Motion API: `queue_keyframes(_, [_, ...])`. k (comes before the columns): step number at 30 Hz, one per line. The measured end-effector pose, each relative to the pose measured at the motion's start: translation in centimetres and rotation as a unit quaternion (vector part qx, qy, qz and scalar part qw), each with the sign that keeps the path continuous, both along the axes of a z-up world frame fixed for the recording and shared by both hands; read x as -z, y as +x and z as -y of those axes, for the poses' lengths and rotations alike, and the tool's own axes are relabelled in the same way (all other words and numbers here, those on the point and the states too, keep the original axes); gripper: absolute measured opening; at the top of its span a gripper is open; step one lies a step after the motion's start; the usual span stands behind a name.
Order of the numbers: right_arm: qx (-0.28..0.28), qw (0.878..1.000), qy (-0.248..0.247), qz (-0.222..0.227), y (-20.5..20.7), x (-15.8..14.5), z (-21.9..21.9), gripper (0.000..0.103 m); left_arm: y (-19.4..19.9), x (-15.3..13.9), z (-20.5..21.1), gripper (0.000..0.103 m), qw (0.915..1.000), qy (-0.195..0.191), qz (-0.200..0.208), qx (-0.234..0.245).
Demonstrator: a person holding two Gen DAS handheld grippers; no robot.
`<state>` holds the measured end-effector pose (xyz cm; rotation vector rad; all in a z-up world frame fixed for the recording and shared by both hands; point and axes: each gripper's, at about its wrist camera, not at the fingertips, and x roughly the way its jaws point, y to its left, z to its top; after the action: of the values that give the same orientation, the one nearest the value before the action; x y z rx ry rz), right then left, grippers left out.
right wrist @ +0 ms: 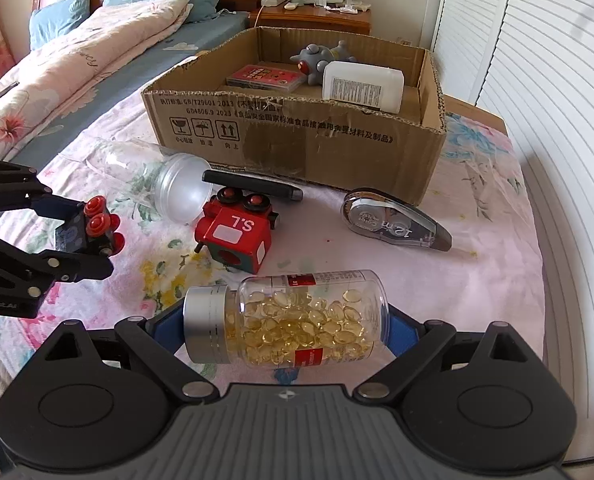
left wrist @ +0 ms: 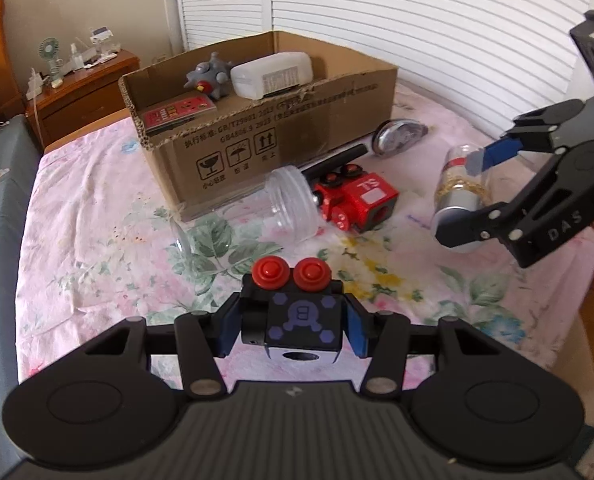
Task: Organize rigid objects
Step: 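Carry jar and cube into cardboard box and open both tools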
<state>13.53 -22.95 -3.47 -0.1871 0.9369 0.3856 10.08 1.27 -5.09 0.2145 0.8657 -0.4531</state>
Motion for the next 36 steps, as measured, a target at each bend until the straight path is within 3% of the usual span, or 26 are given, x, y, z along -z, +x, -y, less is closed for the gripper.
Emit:
queue_keyframes(10, [-0.001, 0.999, -0.01, 0.036, 1.2, -3.3, 0.3, 0.098, -0.4, -2.7, 0.2, 0.051, 0.9991, -0.002, 0.011, 0.041])
queue_keyframes(21, [0.011, 0.994, 0.006, 0.106, 7.4, -9.5, -0.7, 0.098, 0.1, -4.1, -0.8, 0.051, 0.9991, -0.005, 0.029, 0.029])
queue_keyframes(30, [0.032, 0.997, -0.002, 0.068, 14.1, -8.5, -2.2, 0.098, 0.5, -4.4, -2.2, 0.051, 0.9993, -0.002, 0.035, 0.012])
queue_keyframes(36, [0.043, 0.997, -0.01, 0.063, 15.2, -7.3, -2.4, 0.103, 1.0, -4.4, -2.8, 0.051, 0.9994, -0.002, 0.033, 0.003])
